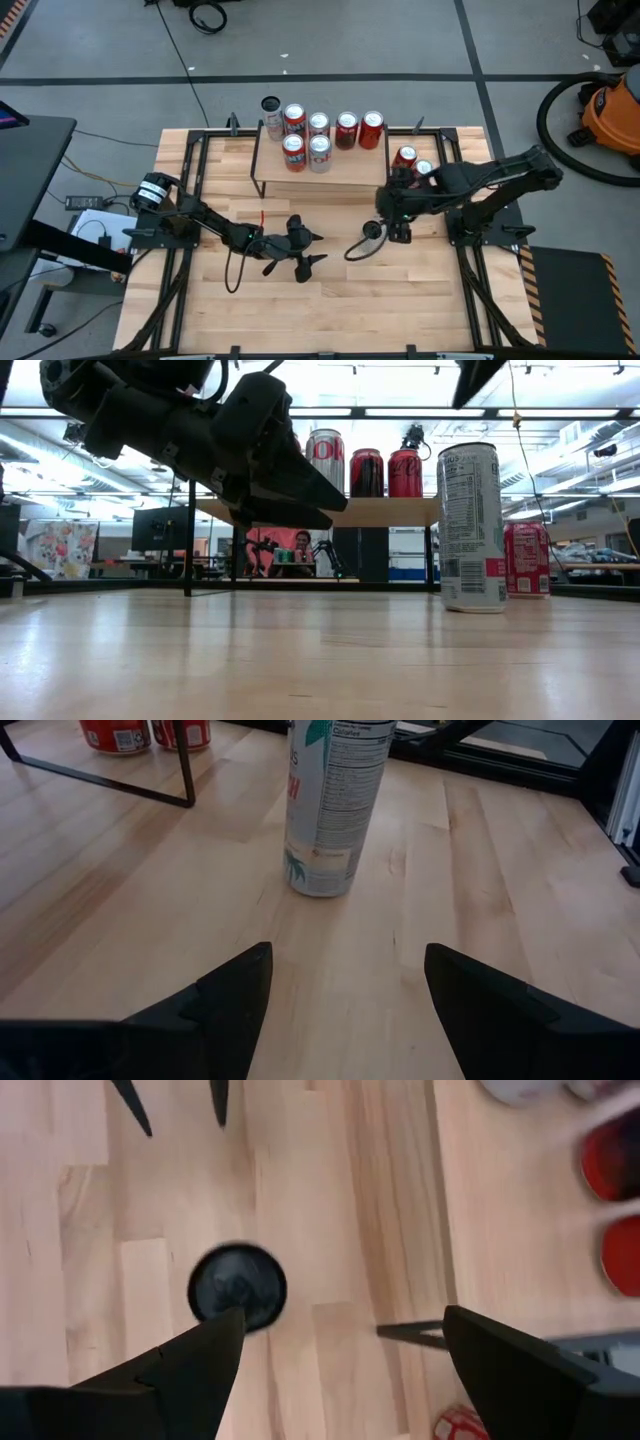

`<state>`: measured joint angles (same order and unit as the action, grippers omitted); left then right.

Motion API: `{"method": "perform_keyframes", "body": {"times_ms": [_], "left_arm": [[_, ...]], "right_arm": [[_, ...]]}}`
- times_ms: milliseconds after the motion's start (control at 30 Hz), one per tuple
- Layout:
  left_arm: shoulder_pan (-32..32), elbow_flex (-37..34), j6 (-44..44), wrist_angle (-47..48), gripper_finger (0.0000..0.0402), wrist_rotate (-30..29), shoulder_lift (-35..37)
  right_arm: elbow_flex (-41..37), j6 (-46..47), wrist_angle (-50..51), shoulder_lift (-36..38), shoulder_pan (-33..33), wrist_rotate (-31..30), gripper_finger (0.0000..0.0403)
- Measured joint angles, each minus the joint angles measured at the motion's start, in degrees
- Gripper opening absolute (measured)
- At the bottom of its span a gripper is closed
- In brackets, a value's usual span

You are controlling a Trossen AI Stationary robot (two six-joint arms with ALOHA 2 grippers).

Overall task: Place canned beverage on shelf
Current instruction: Move the white soda can to the middle right of the table, then put the white soda can on the shelf aligned with the other white soda can

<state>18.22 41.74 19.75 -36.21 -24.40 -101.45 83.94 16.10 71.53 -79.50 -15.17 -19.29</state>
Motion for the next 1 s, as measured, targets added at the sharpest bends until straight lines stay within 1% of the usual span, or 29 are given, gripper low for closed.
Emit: {"method": "perform_keyframes", "body": {"times_ms": [133,300,400,533,600,800,900,1000], "left_arm": [[0.00,0.00,0.02,0.00,0.0274,0.00,0.02],[-0.04,0.00,0.15,-0.73,0.0274,-0.60,0.01],[-0.62,0.00,0.41,-3.56,0.0274,-3.14,0.02],[-1.31,0.00,0.49,-6.81,0.0274,-8.44,0.03],[-1.42,0.00,0.61,-7.59,0.0274,-9.64,0.04],[-1.62,0.00,0.51,-11.41,0.0274,-14.82,0.04],[-2.48,0.15,0.44,-13.77,0.0274,-16.03,0.04],[-3.59,1.91,-0.06,-14.04,0.0274,-16.27,-0.41]], "right_arm": [[-4.45,3.59,-0.15,3.27,-2.38,-1.88,0.0352],[-9.04,7.28,-1.01,6.21,-3.84,-2.10,0.0352],[-11.28,8.56,-1.89,7.68,-4.67,-2.22,0.0352],[-13.51,9.98,-3.61,9.00,-5.17,-2.73,0.0352],[-15.10,11.16,-4.27,9.59,-5.15,-2.62,0.0352],[-21.47,12.31,-7.38,11.11,-5.14,0.12,0.0352],[-23.66,12.43,-9.36,11.32,-5.17,1.46,0.0352],[-25.73,12.07,-11.74,11.32,-5.12,1.81,0.0352]]}}
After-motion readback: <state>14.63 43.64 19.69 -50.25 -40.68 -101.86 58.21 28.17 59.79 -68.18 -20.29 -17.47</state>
